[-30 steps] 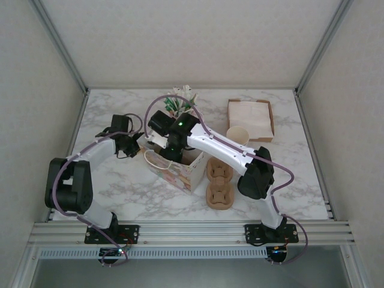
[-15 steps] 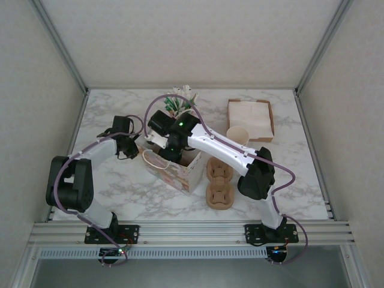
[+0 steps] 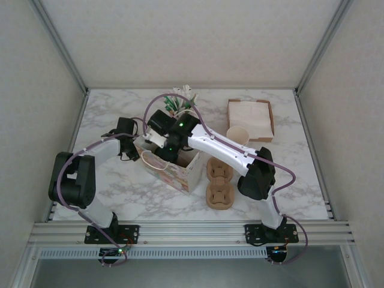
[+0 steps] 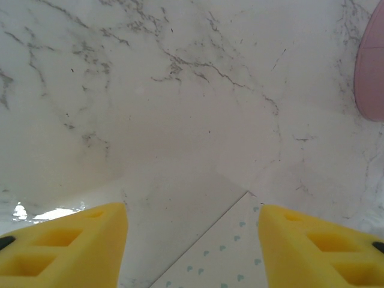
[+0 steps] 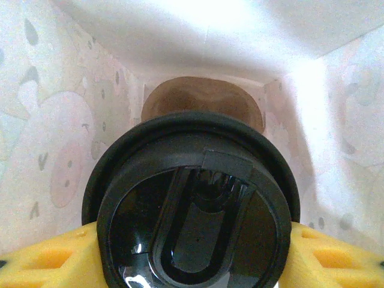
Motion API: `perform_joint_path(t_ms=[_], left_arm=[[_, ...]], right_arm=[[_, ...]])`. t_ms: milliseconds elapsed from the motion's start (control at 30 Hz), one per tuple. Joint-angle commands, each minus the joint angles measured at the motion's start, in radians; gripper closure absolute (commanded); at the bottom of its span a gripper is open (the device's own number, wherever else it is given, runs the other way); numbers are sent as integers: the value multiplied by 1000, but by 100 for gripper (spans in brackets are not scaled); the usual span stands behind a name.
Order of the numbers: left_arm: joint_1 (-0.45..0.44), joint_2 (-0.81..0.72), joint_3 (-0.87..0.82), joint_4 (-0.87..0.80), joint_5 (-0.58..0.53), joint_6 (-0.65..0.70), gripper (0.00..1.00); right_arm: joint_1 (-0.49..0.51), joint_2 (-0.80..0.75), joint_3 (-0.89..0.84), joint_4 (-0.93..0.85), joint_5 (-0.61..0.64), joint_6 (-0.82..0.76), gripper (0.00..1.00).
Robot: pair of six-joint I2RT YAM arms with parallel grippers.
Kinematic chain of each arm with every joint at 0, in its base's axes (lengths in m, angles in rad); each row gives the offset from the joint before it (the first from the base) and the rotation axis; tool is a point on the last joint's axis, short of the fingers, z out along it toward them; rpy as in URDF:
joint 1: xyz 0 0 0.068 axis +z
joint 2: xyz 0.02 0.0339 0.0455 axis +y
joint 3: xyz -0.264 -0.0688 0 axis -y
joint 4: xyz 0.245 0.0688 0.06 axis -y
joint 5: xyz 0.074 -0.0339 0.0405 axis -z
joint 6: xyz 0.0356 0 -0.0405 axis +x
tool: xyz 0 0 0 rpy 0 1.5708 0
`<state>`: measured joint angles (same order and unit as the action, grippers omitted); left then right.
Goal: Pack the takeout coffee
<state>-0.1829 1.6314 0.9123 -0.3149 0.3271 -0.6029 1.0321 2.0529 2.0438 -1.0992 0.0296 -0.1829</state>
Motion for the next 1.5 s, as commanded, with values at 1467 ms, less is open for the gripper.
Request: perform_joint_path(t_ms=[1467], left_arm=[[-22, 16, 3, -15, -50, 17, 41]], right_arm=[[27, -46, -211, 24, 44, 34, 53]])
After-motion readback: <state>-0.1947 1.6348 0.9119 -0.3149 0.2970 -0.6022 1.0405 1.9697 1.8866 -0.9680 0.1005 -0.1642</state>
